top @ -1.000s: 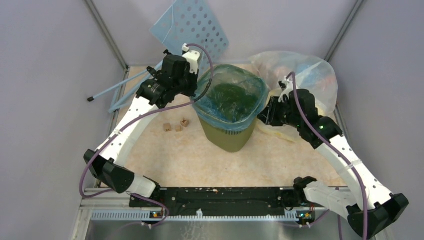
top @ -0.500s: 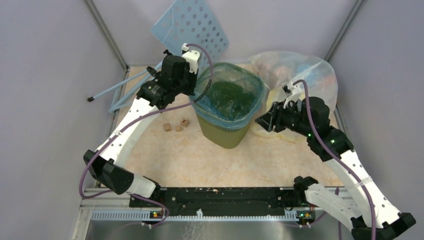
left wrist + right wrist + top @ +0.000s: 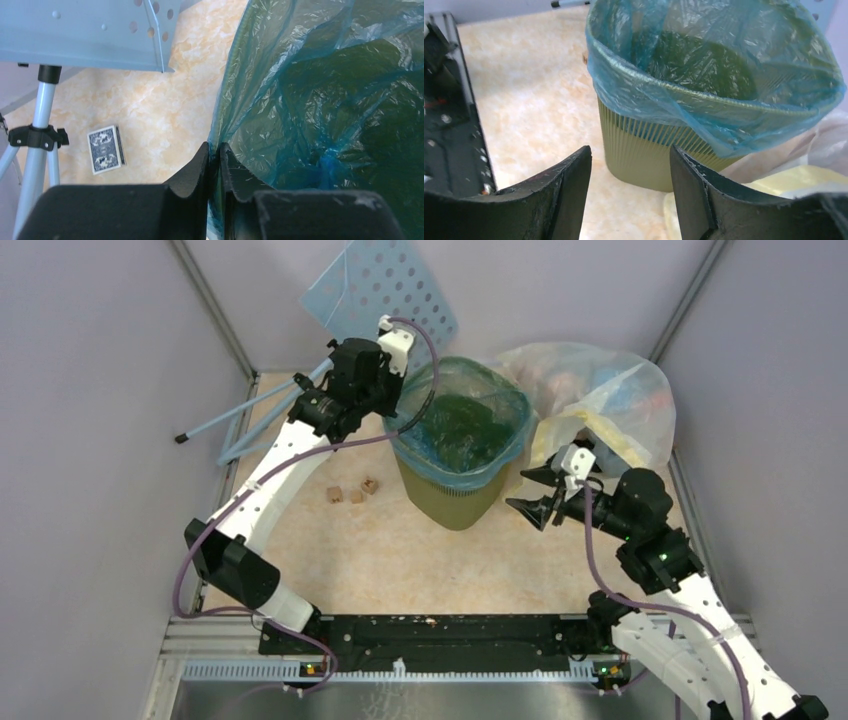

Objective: Put the trash bags into the trash bin

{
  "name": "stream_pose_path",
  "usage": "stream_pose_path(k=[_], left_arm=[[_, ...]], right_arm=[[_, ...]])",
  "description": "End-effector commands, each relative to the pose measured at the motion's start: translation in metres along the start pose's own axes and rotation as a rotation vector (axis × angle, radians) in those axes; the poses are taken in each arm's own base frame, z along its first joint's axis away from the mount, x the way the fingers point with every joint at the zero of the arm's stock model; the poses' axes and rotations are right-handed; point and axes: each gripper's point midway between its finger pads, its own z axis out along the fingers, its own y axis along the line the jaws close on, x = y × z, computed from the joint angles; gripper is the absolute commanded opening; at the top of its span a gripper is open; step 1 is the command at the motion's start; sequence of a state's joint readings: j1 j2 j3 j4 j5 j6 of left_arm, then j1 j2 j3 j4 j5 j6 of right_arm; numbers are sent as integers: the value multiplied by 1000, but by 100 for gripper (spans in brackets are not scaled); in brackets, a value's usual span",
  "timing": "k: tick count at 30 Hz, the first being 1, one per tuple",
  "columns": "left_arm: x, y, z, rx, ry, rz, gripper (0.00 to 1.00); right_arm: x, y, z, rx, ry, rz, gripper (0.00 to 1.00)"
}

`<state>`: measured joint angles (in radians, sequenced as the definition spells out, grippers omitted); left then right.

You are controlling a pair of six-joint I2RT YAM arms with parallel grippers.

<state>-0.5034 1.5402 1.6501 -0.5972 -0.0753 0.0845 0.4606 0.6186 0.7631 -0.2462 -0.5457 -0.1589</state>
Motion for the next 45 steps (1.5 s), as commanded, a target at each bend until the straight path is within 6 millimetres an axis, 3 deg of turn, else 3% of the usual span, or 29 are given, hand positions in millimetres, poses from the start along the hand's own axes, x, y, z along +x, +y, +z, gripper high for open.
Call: stream_pose_path(k=[1,6,14,20,34,36,40,45], left_arm=[[-30,-6,13,54,-81,31,16],[-36,-14,21,100,-76,55,16],[-38,-10,17,85,-106,64,19],[-35,-10,20,82,-94,70,19],[-38,-14,16,106,-110,62,19],[-37,-15,16,106,-109,62,19],[-35,-14,17,102,-104,62,19],[-33,-12,18,94,-96,61,19]], right_arm=[[-17,-8,11,-48,-90,-311,58],[-21,-15,22,-60,-89,-349,52],[-20,-29,28,-6,-85,-401,42],[-17,-35,22,27,-42,-431,42],[-30,-44,36,18,-50,-453,38],[-29,-42,37,4,-52,-450,34],[-25,-32,39,-56,-53,-434,16],[-10,-21,40,-120,-18,-367,0]])
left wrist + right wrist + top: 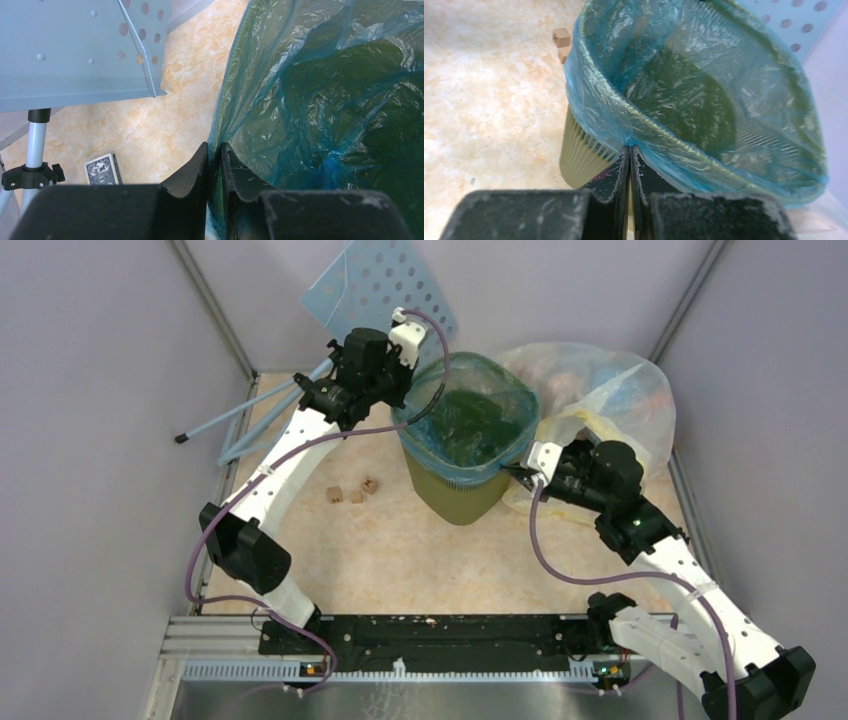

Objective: Put the trash bags into the trash bin

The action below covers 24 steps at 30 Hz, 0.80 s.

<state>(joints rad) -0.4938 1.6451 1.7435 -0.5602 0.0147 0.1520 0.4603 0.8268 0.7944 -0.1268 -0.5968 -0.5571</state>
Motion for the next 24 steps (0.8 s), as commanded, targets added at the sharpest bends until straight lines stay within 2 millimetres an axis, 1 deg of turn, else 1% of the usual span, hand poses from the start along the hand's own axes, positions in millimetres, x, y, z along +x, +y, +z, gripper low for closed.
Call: stream_pose_path(k=[1,3,9,12,15,16,19,20,24], left_arm=[[-15,-3,-9,12,-60,-1,19],[-12,-3,-8,11,-55,-4,19],[-7,-4,-6,9,-42,-7,19],[-6,-4,-6,8,-40,-10,19],[-6,-4,-6,8,-37,-14,20],[-6,-4,-6,9,-39,-15,20],[-12,-3,-10,8,-53,-22,28],[-17,-3,-13,7,-67,-25,30],[-29,-2,-21,3,-96,-42,37]], right_arm=[[-18,5,0,-57,-52,13,0],[-11,13,1,-81,-50,42,0],[9,30,4,-105,-19,137,0],[20,42,6,-135,-11,194,0],[28,50,3,-131,-3,213,0],[27,49,0,-117,-7,205,0],[15,42,-9,-63,-38,174,16],[8,39,-13,-45,-54,155,20],[-16,23,-24,39,-124,56,23]])
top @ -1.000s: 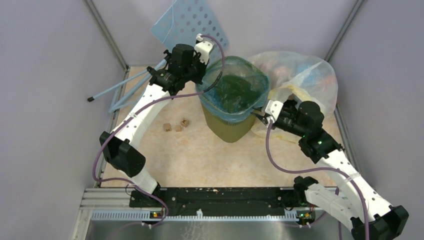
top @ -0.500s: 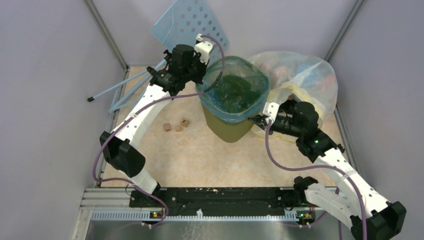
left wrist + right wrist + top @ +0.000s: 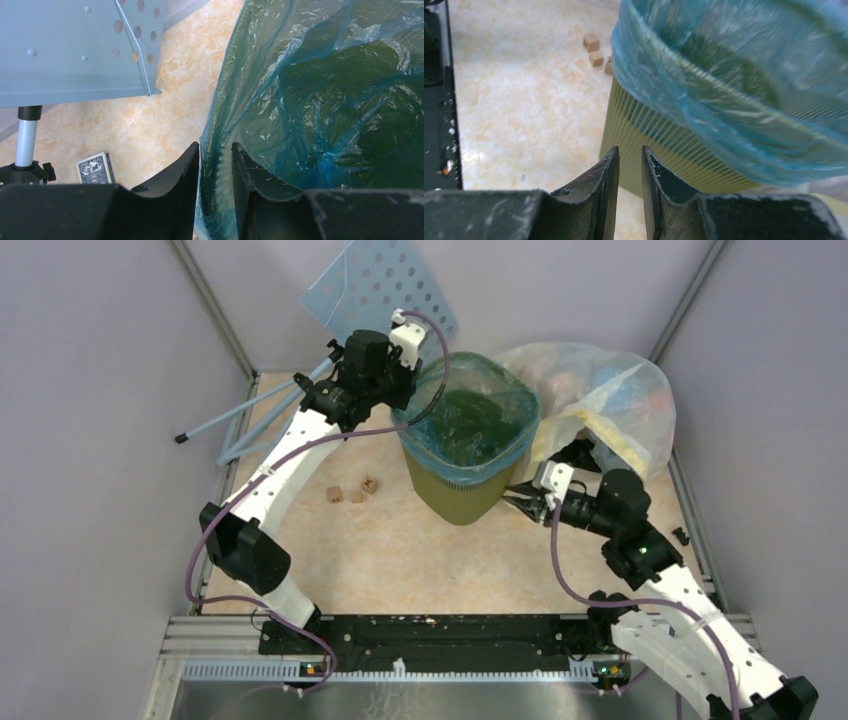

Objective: Put the trash bags into the trash bin

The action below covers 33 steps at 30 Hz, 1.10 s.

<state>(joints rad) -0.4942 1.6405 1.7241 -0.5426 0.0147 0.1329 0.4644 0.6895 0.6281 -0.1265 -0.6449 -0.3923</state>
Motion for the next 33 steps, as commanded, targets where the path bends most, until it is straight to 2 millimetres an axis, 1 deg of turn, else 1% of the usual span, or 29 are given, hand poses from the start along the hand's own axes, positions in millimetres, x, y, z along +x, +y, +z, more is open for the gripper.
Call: stream_pose_path(k=[1,2,3,4,6,9,13,15,17,18,23,28,30,31,32,33], left_arm=[[-34,-1,-24,0,-97,-29,43],[-35,0,-26,-5,-100,-38,53],[-36,1,-28,-11,-98,-47,60],[-38,4,-31,-28,-100,-60,65],[-43,10,-38,-64,-109,-75,71],[-53,14,-52,-81,-140,-83,76],[-60,14,-71,-84,-174,-85,78],[-57,12,-79,-75,-176,-94,79],[-49,9,-84,-67,-171,-105,79],[-49,8,-92,-64,-182,-110,79],[-27,2,-111,-49,-182,-130,79],[-9,4,-130,-73,-173,-133,79],[-2,3,-136,-76,-164,-133,80],[3,4,-137,-79,-157,-133,80],[4,2,-139,-78,-159,-157,80],[9,2,-140,-79,-154,-162,80]], right_arm=[[-49,-18,-12,96,-136,-151,24],[-52,-20,-12,98,-140,-170,24],[-55,-21,-11,95,-144,-187,25],[-57,-21,-10,85,-143,-198,27],[-60,-22,-6,58,-135,-219,29],[-65,-28,-2,55,-123,-236,30],[-71,-34,4,53,-130,-252,30],[-73,-35,7,42,-132,-250,30],[-70,-36,10,38,-124,-245,30],[-69,-38,11,42,-121,-248,30],[-69,-40,12,52,-119,-259,31],[-71,-42,12,68,-122,-263,29],[-69,-43,10,81,-118,-254,24],[-73,-45,11,89,-135,-265,19],[-73,-44,12,86,-137,-263,12],[-73,-44,13,82,-140,-259,1]])
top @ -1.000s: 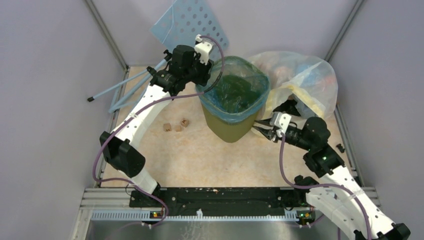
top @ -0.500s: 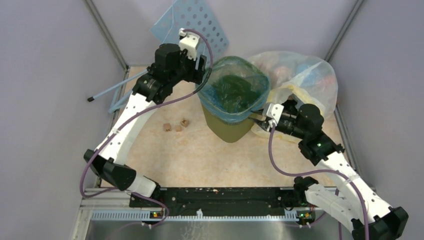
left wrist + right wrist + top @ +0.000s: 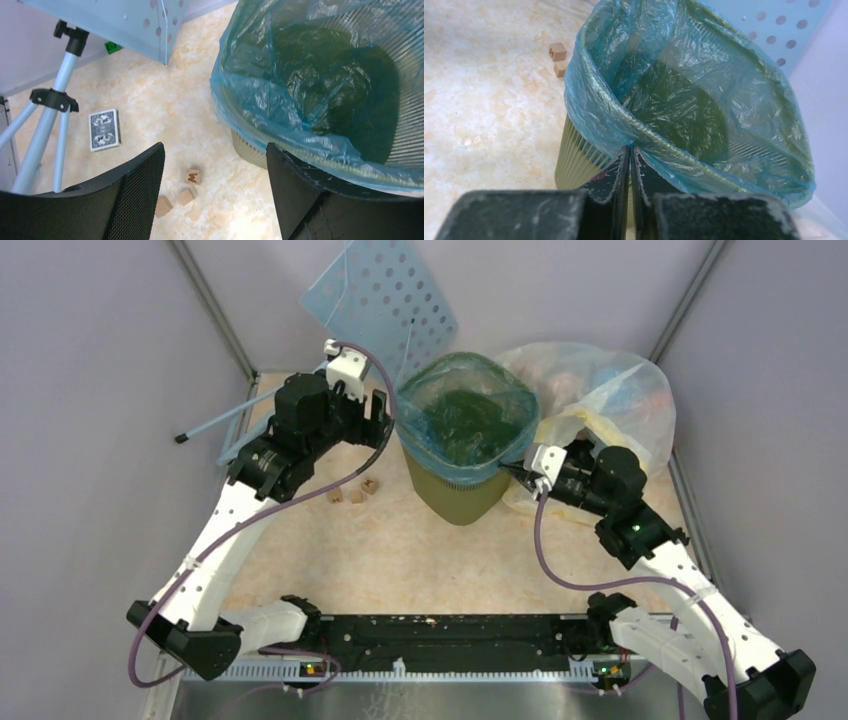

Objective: Put the trash bags into the trash bin

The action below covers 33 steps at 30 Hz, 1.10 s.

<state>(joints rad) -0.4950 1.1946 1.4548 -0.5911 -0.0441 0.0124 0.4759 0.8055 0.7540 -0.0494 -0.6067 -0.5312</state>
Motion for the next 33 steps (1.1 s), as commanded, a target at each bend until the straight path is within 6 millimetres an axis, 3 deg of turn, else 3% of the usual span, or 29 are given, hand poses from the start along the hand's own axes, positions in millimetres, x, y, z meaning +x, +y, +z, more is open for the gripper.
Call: stream_pose_path(k=[1,8,12,17,28,33], left_arm=[[2,1,-15,-15,-28,-42,80],[24,1,-21,-20,7,-62,79],[31,-11,-23,40,14,-106,79],[48,-35,-23,159,42,-159,78],[83,-44,-15,169,79,-344,77],[76,-46,-19,196,-3,-460,83]], right_arm=[[-31,-12,1,30,-88,-64,0],[-17,9,3,-31,-70,-26,0],[4,40,7,-91,-52,42,0],[34,62,12,-129,3,114,0],[53,52,15,-54,83,199,1],[42,48,6,4,54,251,26]])
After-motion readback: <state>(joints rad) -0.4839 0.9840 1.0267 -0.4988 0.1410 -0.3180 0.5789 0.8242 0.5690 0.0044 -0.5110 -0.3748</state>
